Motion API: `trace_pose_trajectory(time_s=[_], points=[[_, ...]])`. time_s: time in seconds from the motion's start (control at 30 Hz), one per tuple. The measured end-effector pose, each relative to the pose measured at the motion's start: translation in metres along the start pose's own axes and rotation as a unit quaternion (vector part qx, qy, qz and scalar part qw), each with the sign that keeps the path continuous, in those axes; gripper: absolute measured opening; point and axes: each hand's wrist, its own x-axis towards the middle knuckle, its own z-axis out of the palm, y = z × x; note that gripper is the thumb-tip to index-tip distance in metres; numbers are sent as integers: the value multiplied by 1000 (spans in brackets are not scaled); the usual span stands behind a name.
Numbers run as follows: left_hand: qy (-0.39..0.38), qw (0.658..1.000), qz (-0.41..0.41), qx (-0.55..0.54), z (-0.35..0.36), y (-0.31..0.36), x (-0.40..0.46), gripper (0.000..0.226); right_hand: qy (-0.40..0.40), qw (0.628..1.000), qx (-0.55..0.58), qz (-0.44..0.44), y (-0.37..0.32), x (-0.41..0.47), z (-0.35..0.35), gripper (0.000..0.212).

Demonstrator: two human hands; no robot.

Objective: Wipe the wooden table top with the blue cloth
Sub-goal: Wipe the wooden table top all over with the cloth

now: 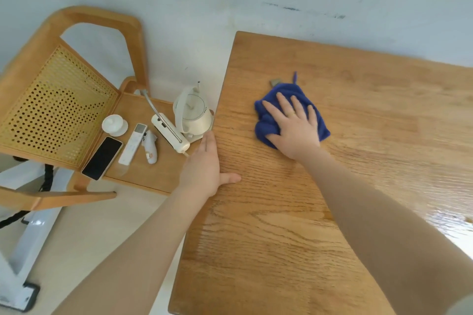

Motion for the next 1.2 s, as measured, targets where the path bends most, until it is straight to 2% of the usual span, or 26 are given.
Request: trace_pose_trajectory(time_s=[0.1,0.2,0.27,0.4,0.47,0.53,0.7,0.83,0.9,1.0,1.1,1.2], points=[[1,1000,2,2,3,-2,1,123,2,995,12,96,31,-16,-2,63],[7,1000,1,14,5,-3,3,121,8,988,32,150,13,-18,1,60],[11,1000,-2,13,4,-2,4,121,2,992,31,120,-18,-21,6,62],[8,1000,-7,19,2,1,0,122,-13,1000,27,6,-72,-39,17,67],[4,1000,-11,14,0,3,-2,120,-19,999,25,-35,-68,-44,17,66],[-3,1000,-17,4,-1,4,-2,120,-17,999,25,-36,-45,-47,15,68],[-8,1000,-14,-7,-1,1,0,119,9,986,52,156,14,-48,6,67],[-1,1000,-4,-18,5,-4,1,120,-5,970,61,234,5,-23,4,64],[6,999,7,-35,6,-7,0,120,-2,981,51,190,-11,-14,6,62],[-6,998,29,-62,-2,-13,-7,124,-18,1000,11,1,-45,-25,7,64],[-51,997,58,6,-19,-29,-25,131,-38,985,-22,-169,-81,-65,21,69],[-90,993,52,58,-34,-46,-44,128,-71,961,-46,-264,-88,-93,32,72]])
